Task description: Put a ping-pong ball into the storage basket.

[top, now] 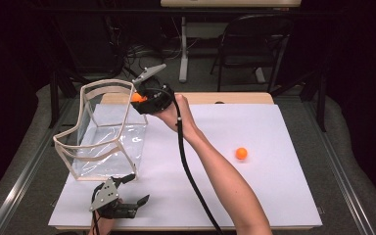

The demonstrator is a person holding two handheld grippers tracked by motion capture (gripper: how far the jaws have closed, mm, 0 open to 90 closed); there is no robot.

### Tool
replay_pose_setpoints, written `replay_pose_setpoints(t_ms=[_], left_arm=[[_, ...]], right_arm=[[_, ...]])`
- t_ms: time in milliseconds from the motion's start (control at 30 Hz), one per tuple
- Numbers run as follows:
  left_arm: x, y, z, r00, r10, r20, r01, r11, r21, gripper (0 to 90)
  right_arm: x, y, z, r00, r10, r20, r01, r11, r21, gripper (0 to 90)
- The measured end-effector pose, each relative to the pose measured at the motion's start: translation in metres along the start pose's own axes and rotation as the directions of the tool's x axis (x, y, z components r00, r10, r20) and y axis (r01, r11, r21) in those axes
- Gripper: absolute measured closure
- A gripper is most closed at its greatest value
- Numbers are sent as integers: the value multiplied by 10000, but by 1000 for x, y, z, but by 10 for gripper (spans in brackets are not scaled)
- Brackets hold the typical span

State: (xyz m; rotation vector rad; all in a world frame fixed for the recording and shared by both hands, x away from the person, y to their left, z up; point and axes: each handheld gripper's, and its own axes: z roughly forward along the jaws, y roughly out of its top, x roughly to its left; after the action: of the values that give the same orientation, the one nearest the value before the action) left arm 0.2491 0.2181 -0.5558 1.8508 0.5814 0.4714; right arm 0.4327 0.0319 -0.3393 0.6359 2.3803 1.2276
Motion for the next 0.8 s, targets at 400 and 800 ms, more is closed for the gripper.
replay_pose_setpoints(t_ms=[400, 800], left_arm=[[1, -1, 1, 9999, -9, 110, 9, 10000, 5, 157], [2, 0, 1, 10000, -34, 90, 34, 10000, 17, 157]], right_arm=[[9, 15, 10, 9997, -221, -106, 222, 9997, 85, 511], [14, 22, 23, 9993, -295, -220, 300, 9993, 243, 511]])
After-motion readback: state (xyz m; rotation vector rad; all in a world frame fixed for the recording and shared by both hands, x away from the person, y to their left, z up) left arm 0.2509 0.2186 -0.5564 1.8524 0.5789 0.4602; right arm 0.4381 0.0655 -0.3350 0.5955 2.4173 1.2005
